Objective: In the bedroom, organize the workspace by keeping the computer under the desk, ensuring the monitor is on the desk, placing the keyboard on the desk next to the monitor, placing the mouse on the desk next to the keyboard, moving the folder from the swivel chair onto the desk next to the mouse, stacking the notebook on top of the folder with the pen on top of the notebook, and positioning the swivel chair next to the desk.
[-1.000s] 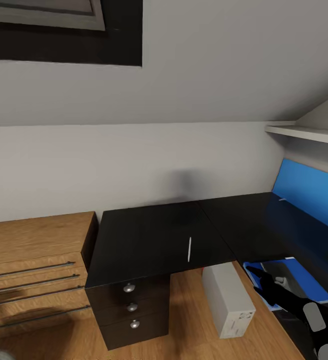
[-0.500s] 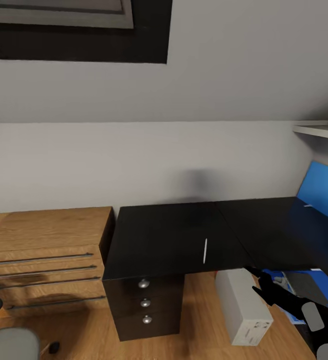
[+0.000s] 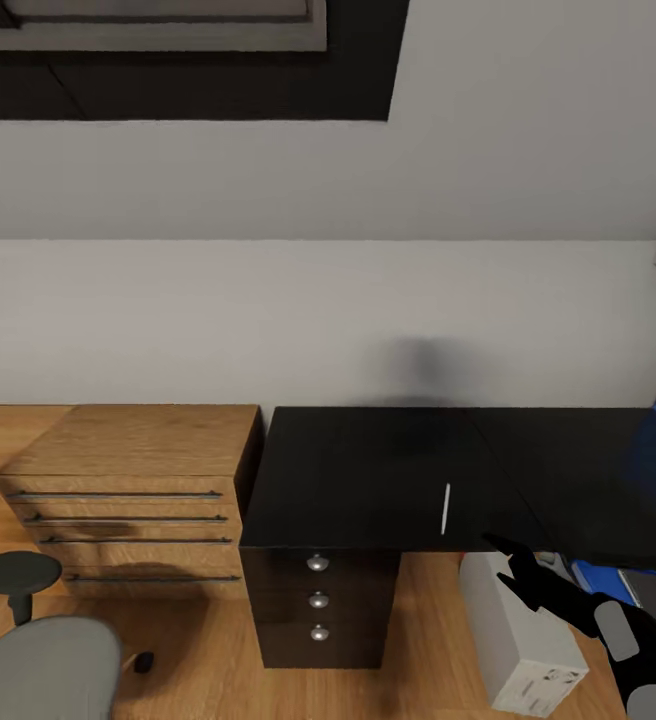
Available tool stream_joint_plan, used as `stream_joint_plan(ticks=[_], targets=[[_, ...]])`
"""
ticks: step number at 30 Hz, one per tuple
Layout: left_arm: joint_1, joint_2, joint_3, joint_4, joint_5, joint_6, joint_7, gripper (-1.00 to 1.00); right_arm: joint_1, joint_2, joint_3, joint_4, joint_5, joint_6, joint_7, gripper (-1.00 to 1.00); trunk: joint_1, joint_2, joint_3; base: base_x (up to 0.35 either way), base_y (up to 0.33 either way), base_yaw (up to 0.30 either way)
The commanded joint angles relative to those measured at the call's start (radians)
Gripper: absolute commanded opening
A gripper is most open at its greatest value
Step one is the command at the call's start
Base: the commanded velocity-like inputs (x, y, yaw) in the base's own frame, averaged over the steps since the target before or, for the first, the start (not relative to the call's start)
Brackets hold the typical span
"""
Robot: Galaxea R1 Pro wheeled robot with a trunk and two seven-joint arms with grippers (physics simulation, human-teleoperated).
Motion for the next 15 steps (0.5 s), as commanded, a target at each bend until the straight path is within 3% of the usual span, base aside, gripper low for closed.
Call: stream_joint_plan(ticks=[1, 9, 15], targets=[[-0.001, 0.0, -0.001, 0.0, 0.01, -0.001, -0.002, 1.0, -0.001, 0.003, 0.005, 0.0, 0.0, 0.006, 0.003, 1.0, 0.0, -0.001, -0.002, 0.0, 0.0, 0.239], [-0.001, 0.0, -0.001, 0.0, 0.01, -0.001, -0.002, 1.0, -0.001, 0.035, 0.061, -0.01, 0.001, 0.004, 0.003, 1.0, 0.0, -0.001, -0.007, 0.0, 0.0, 0.239], [-0.001, 0.0, -0.001, 0.0, 0.01, -0.001, -0.002, 1.0, -0.001, 0.071, 0.102, -0.086, 0.006, -0.016, 0.001, 1.0, 0.0, -0.001, -0.01, 0.0, 0.0, 0.167]])
